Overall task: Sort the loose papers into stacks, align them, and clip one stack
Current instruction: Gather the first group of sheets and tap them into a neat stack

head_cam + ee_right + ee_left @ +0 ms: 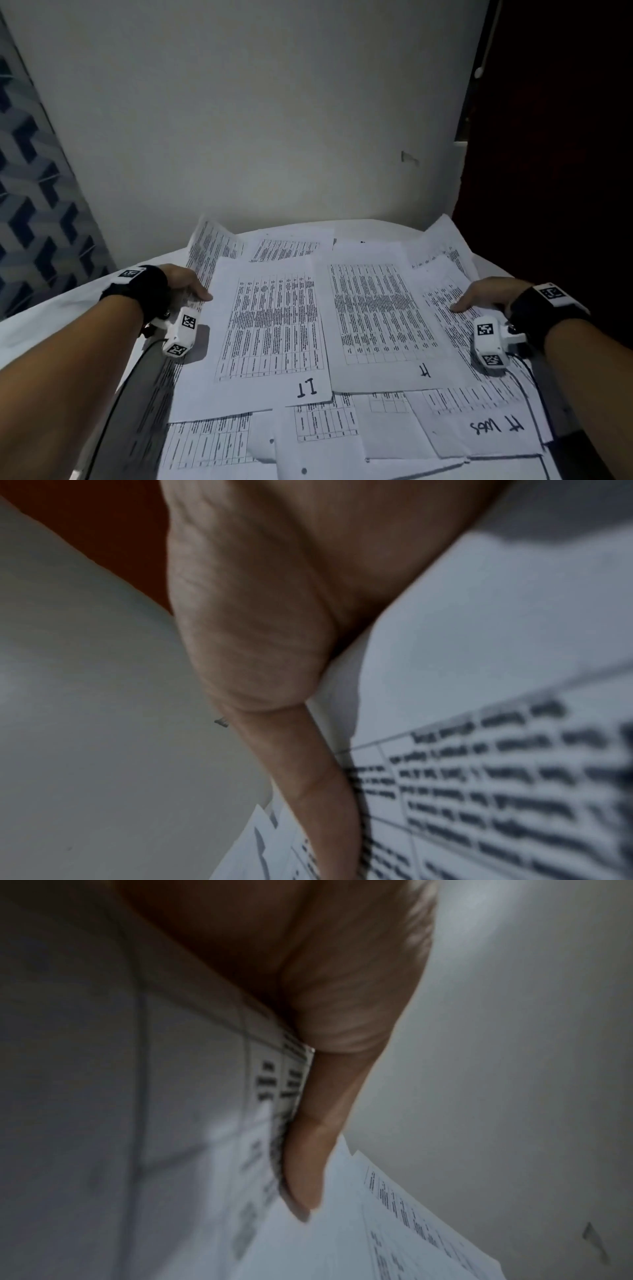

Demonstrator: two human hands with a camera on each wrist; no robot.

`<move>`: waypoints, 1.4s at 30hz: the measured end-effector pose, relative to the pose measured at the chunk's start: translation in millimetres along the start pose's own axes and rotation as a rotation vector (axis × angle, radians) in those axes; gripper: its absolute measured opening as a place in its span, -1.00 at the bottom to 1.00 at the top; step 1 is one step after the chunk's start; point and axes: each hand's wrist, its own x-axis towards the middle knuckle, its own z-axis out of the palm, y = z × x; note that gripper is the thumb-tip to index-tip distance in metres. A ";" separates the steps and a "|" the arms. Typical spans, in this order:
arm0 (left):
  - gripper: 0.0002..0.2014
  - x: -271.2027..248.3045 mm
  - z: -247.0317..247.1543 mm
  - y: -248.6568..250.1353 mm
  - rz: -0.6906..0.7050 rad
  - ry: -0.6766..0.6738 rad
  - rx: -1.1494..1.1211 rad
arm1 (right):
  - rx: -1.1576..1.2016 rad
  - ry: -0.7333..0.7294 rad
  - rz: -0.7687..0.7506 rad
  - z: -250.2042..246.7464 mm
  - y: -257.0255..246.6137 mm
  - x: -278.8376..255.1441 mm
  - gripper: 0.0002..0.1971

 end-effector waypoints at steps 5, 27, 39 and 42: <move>-0.80 -35.1 8.9 0.1 0.066 0.013 -0.051 | -0.240 0.163 -0.076 0.6 3.7 23.2 -0.27; -0.77 -79.6 -65.1 -16.7 0.241 0.510 0.125 | -0.291 0.660 -0.302 -5.8 -53.7 -76.3 -0.80; -0.89 -119.2 -129.1 -1.8 0.374 0.820 0.122 | -0.418 0.790 -0.427 -32.9 -105.4 -135.1 -0.98; -0.89 -124.6 -130.4 0.0 0.381 0.816 0.120 | -0.460 0.790 -0.439 -35.4 -119.4 -145.7 -0.95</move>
